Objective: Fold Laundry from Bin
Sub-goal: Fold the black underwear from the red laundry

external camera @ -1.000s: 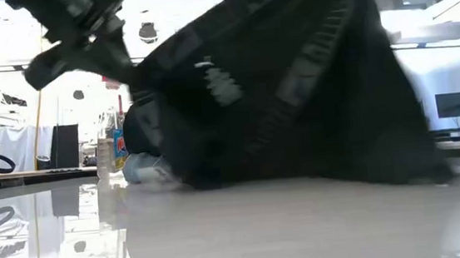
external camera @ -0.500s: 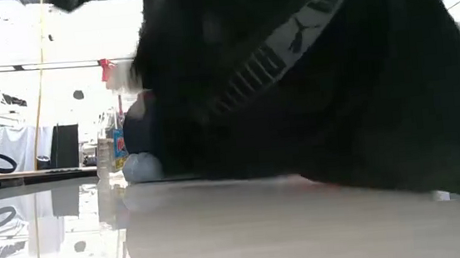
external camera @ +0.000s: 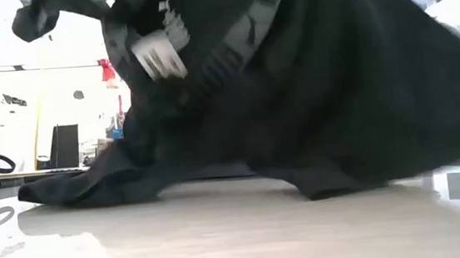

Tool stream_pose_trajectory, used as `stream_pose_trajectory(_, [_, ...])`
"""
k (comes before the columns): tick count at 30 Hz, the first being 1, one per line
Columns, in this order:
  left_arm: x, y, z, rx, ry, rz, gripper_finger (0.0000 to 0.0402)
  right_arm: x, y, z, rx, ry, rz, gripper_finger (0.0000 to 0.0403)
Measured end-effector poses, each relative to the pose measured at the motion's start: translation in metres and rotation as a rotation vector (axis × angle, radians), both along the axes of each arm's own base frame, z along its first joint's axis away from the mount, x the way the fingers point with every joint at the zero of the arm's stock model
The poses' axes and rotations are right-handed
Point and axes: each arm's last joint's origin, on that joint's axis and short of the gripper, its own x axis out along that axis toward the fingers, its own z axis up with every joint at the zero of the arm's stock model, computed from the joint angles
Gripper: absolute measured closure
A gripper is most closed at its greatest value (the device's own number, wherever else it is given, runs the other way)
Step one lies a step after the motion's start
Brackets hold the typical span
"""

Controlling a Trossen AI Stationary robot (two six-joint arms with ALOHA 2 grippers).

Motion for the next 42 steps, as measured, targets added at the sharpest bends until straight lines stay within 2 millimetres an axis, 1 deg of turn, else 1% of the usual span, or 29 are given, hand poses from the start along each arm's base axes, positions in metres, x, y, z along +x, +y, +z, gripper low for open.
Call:
stream_pose_trajectory(2, [0.0,0.002,-0.006,-0.03,0.075,-0.023,0.0401,-0.008,-0.01,-0.003,-0.078,0.068,-0.13,0.038])
stream_pose_trajectory(3, [0.001,0.004,-0.008,-0.049,0.109,-0.047,0.0401,-0.012,-0.017,-0.003,-0.1,0.106,-0.168,0.038])
stream_pose_trajectory(5, [0.004,0.006,-0.011,-0.082,0.177,-0.123,0.0401,-0.016,-0.025,-0.008,-0.131,0.17,-0.2,0.0379])
stream_pose_trajectory(8, [0.01,0.009,-0.018,-0.107,0.28,-0.237,0.0401,-0.01,-0.03,-0.024,-0.171,0.225,-0.195,0.0375])
stream_pose_trajectory(11, [0.018,0.009,-0.028,-0.11,0.366,-0.316,0.0401,-0.006,-0.028,-0.041,-0.206,0.255,-0.139,0.0365])
stream_pose_trajectory(14, [0.027,0.007,-0.047,-0.086,0.49,-0.353,0.0401,0.0,-0.025,-0.06,-0.2,0.267,-0.062,0.0355])
stream_pose_trajectory(17, [0.036,0.003,-0.071,-0.089,0.632,-0.382,0.0401,0.007,-0.016,-0.08,-0.101,0.268,0.011,0.0352])
stream_pose_trajectory(19, [0.042,-0.003,-0.085,-0.104,0.699,-0.437,0.0401,0.011,-0.009,-0.087,-0.027,0.249,0.054,0.0352])
stream_pose_trajectory(21, [0.047,-0.008,-0.097,-0.103,0.748,-0.488,0.0401,0.014,-0.003,-0.089,0.028,0.216,0.082,0.0355])
stream_pose_trajectory(23, [0.05,-0.013,-0.105,-0.087,0.77,-0.534,0.0401,0.017,0.001,-0.086,0.073,0.176,0.104,0.0366])
stream_pose_trajectory(25, [0.051,-0.016,-0.106,-0.064,0.769,-0.568,0.0401,0.017,0.002,-0.081,0.114,0.147,0.103,0.038])
stream_pose_trajectory(27, [0.05,-0.019,-0.104,-0.032,0.759,-0.614,0.0396,0.011,-0.002,-0.072,0.141,0.132,0.079,0.0382])
stream_pose_trajectory(29, [0.047,-0.02,-0.095,-0.007,0.742,-0.662,0.0383,0.003,-0.008,-0.06,0.166,0.105,0.058,0.0382])
stream_pose_trajectory(31, [0.041,-0.02,-0.084,0.015,0.719,-0.714,0.0362,-0.008,-0.012,-0.046,0.187,0.07,0.036,0.0382])
stream_pose_trajectory(34, [0.032,-0.019,-0.062,0.066,0.632,-0.785,0.0324,-0.023,-0.018,-0.027,0.206,-0.001,-0.006,0.0382])
stream_pose_trajectory(36, [0.021,-0.017,-0.048,0.136,0.597,-0.836,0.0297,-0.033,-0.022,-0.016,0.221,-0.039,-0.041,0.0378])
stream_pose_trajectory(38, [0.012,-0.017,-0.039,0.225,0.53,-0.837,0.0272,-0.042,-0.027,-0.007,0.238,-0.074,-0.072,0.0377])
stream_pose_trajectory(40, [0.002,-0.016,-0.039,0.313,0.444,-0.772,0.0251,-0.049,-0.03,0.001,0.25,-0.112,-0.093,0.0378])
stream_pose_trajectory(42, [-0.003,-0.014,-0.05,0.328,0.311,-0.731,0.0235,-0.054,-0.032,0.007,0.268,-0.14,-0.105,0.0379])
